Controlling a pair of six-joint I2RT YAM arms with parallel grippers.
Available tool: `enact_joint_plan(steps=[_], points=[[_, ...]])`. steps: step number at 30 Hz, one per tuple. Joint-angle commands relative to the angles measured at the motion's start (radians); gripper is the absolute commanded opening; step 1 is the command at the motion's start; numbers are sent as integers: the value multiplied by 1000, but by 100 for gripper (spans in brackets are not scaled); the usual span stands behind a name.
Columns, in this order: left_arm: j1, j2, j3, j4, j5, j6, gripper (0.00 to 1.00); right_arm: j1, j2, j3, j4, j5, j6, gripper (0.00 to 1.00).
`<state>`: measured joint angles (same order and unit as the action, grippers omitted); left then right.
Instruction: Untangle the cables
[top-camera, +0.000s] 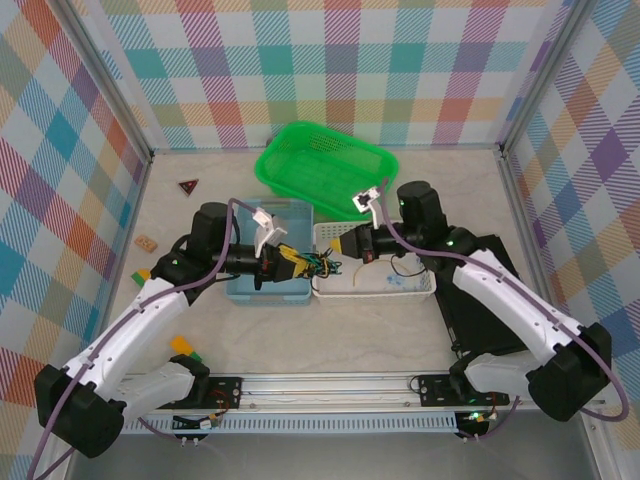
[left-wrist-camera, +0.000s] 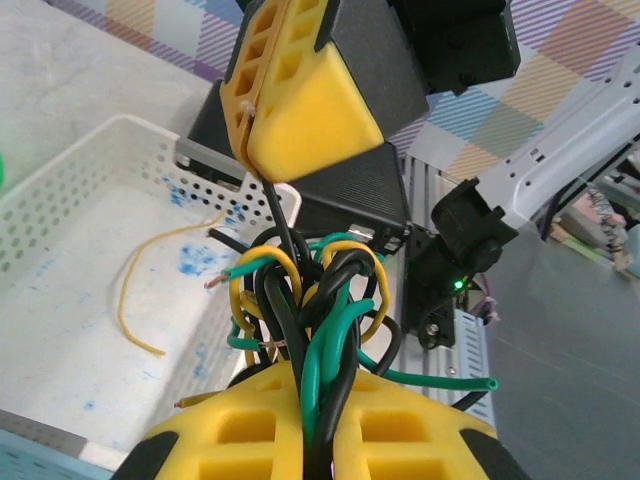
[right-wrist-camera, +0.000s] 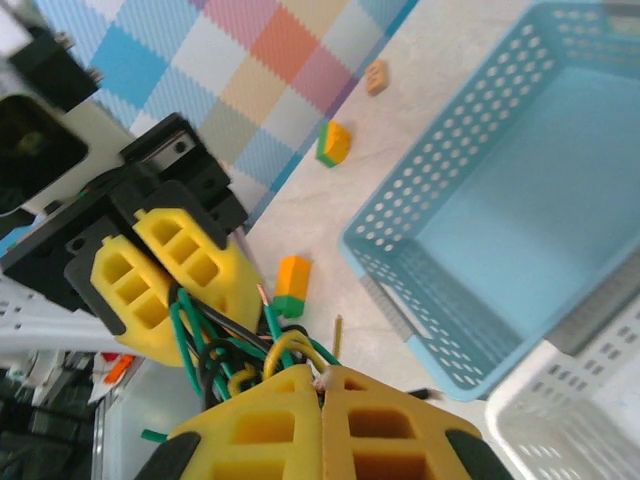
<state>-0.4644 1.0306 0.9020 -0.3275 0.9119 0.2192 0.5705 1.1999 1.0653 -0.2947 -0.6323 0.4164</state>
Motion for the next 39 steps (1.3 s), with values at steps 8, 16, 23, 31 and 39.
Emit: enact_joint_plan(steps=[8,16,23,31,39], points=[[-8,-51,-14,-172,32,74,0,-213,-92,73,-181,396,110,0],[-6,-41,-9,-161,31,85,0,-255,-104,-6,-10,10,40,24],[-7,-9,12,-118,78,64,0,-168,-81,-40,-51,-208,-104,69],[-15,9,32,-68,121,34,0,-1,15,-13,-11,-230,-130,67],[-28,28,46,-62,128,34,0,46,76,-13,82,-254,-53,46]])
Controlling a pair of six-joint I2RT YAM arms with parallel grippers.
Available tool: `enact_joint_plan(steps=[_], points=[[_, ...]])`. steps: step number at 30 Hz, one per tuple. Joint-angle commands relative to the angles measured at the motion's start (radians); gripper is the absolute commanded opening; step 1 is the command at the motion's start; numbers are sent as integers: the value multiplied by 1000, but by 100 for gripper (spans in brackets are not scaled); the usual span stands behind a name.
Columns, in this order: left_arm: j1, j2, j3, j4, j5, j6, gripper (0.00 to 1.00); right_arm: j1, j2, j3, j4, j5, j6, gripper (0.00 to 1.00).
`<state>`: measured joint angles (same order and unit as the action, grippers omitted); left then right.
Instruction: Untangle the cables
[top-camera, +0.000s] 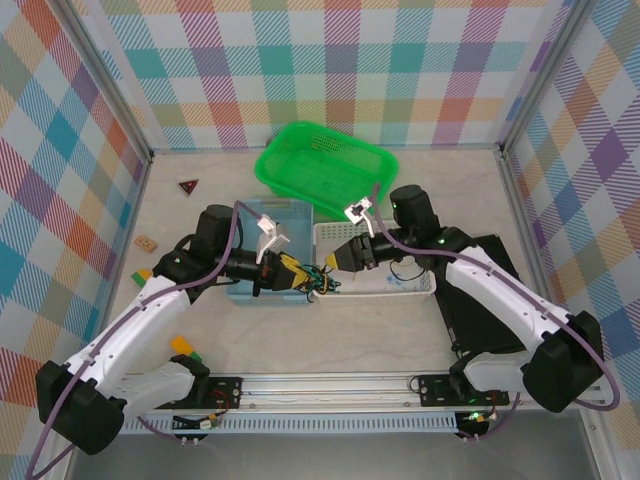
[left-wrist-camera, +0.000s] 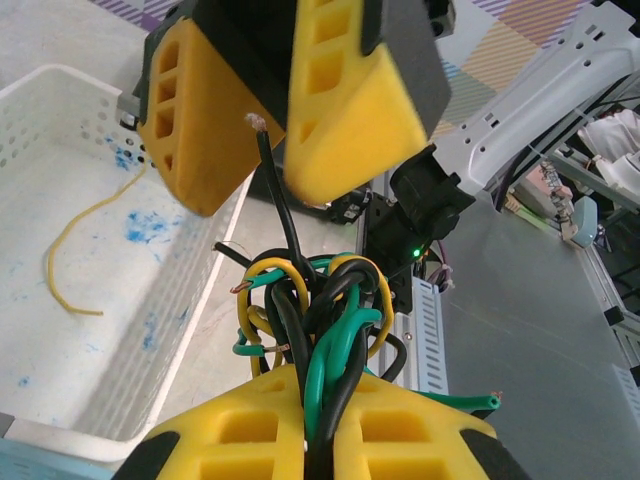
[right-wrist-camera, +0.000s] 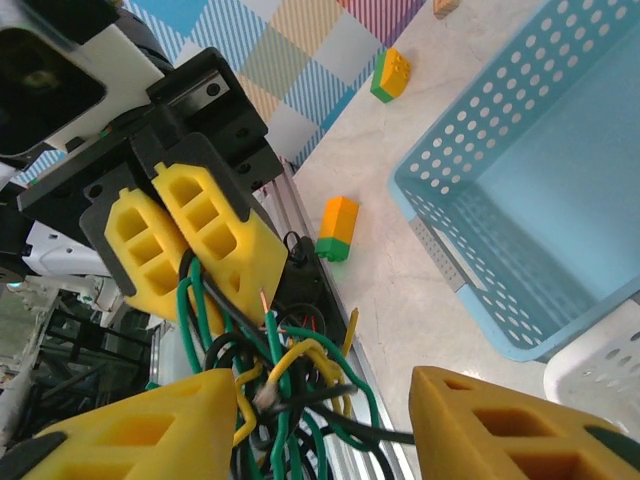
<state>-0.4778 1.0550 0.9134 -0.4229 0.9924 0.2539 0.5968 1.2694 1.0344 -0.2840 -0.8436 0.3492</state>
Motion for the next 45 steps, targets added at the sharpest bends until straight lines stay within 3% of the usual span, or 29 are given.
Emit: enact_joint_plan(steps=[1,4,8,9,13,20,27,31,35,45], points=[[-17,6,35,34,48,-1,0,21,5,11,91,-41,26,45],[-24,12,33,43,45,-4,0,26,6,-10,166,-45,79,38],[-25,14,30,52,23,-9,0,26,4,-3,169,-75,62,3],[-25,11,30,50,13,-6,2,26,3,7,140,-80,32,0],[-25,5,29,17,-7,22,6,13,-5,65,6,-68,-54,0],[-26,-1,21,-10,-13,37,18,-78,-47,112,-56,134,9,0],[-25,-4,14,-16,-3,39,9,-94,-64,168,-103,280,66,0],[-25,1,13,-35,2,51,6,-111,-65,224,-204,424,91,0],[-25,0,16,-61,-3,68,6,-123,-79,260,-290,562,74,0],[-25,-14,7,-70,-26,77,11,-199,-157,230,-352,673,106,0]])
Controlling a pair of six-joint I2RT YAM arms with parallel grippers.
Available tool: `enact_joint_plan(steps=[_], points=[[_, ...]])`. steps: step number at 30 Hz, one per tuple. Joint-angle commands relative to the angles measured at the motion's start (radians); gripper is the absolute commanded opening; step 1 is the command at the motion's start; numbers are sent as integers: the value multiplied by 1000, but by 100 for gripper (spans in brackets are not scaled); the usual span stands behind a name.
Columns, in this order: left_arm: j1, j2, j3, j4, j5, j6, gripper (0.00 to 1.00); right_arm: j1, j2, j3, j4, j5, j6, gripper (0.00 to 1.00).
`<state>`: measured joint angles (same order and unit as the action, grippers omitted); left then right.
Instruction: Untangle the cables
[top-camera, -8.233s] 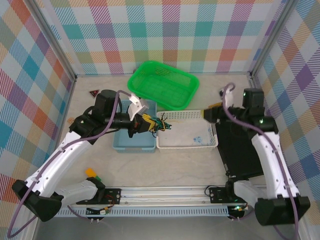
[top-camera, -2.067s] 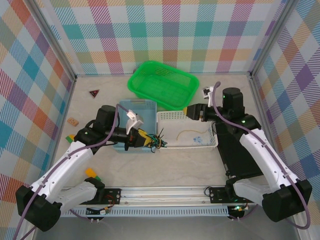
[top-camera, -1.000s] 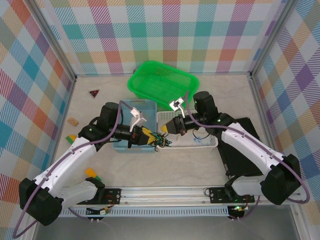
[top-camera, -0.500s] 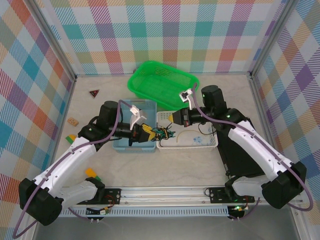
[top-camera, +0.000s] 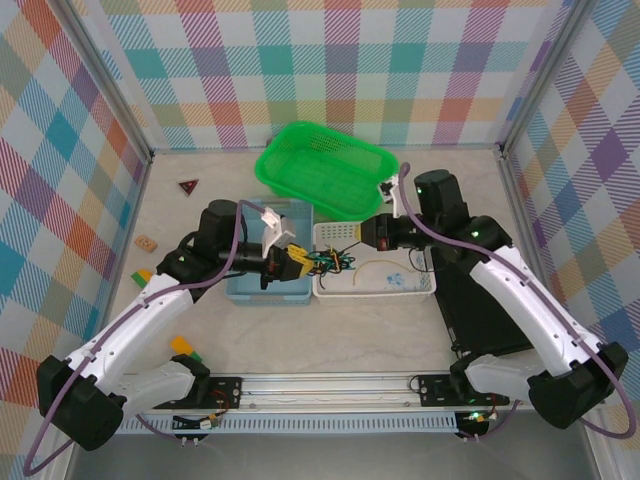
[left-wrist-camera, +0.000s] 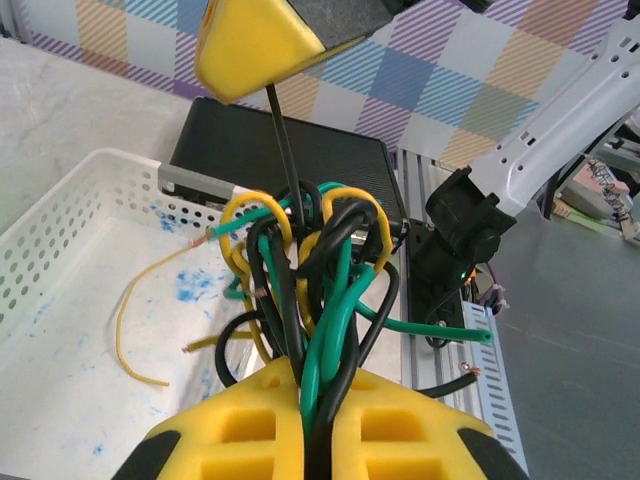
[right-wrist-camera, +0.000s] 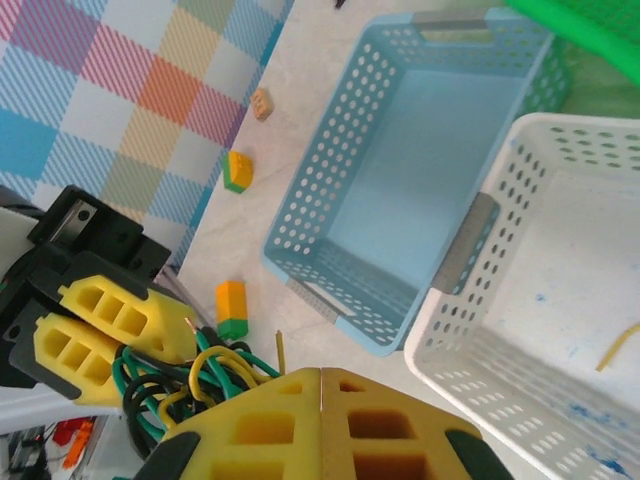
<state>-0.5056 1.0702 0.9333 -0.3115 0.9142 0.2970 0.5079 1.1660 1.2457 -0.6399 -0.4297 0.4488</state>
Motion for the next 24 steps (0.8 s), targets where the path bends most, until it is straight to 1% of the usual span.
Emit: enact_joint_plan(steps=[1,3,6,9,14,17,24], points=[[3,-29,-13,-182,52,37,11,-121,-60,14,2,264,11,0],[3,-30,-11,-186,53,40,11,-140,-70,8,-6,273,17,0],[3,-28,-8,-190,52,46,8,-172,-80,1,-16,271,24,0],[3,-27,-8,-195,62,48,0,-188,-85,-5,-8,254,27,0],[3,-23,-6,-204,69,54,0,-219,-93,-11,-10,269,24,0],[3,-24,2,-227,72,68,0,-268,-90,-6,-20,272,12,0],[10,-37,18,-277,40,96,0,-433,-77,4,-32,229,-20,0]])
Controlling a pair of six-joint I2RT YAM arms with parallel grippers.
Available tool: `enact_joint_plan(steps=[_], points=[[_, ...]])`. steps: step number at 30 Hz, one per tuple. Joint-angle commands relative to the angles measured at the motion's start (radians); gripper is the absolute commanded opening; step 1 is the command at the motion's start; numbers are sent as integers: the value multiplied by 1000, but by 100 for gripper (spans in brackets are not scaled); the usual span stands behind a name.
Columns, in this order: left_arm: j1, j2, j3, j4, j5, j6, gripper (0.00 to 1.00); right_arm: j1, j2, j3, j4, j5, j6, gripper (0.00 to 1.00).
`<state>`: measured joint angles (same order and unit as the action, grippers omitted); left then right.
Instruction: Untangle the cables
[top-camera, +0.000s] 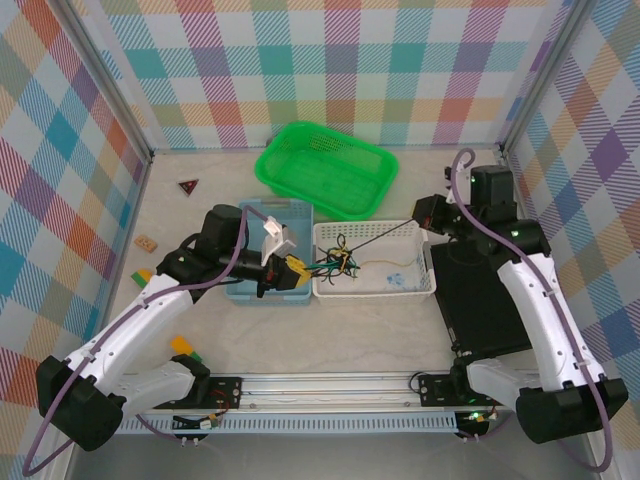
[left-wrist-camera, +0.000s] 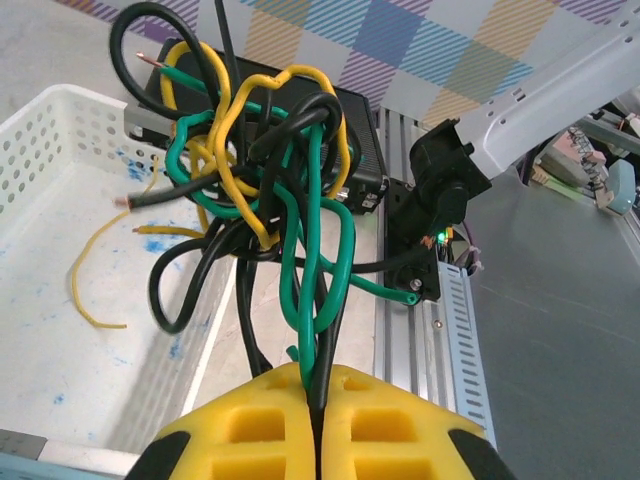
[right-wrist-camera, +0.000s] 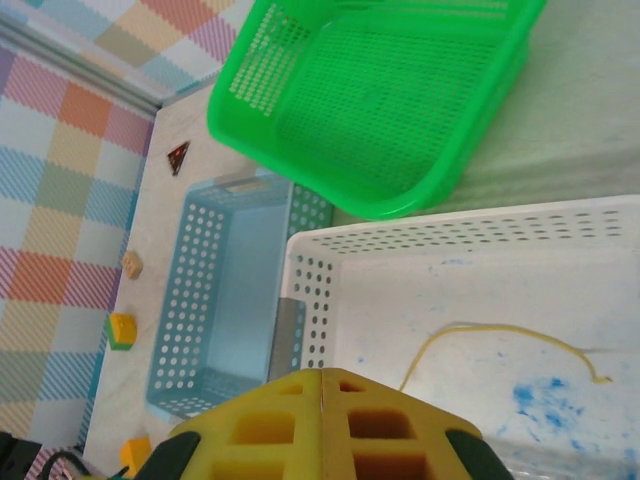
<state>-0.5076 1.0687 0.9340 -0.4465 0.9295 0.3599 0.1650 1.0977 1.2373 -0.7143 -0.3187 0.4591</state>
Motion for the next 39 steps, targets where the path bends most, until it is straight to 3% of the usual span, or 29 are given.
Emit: enact_joint_plan(steps=[1,16,35,39], points=[[18,-37,17,-148,26,33,0,-106,-9,14,44,112,-31,0],[127,-13,78,-328,44,135,0,-315,-18,55,43,58,-50,0],[150,10,101,-391,-57,165,0,-436,-28,88,56,38,-38,0],[151,19,111,-362,-43,145,0,-443,-21,59,114,-115,-31,0]])
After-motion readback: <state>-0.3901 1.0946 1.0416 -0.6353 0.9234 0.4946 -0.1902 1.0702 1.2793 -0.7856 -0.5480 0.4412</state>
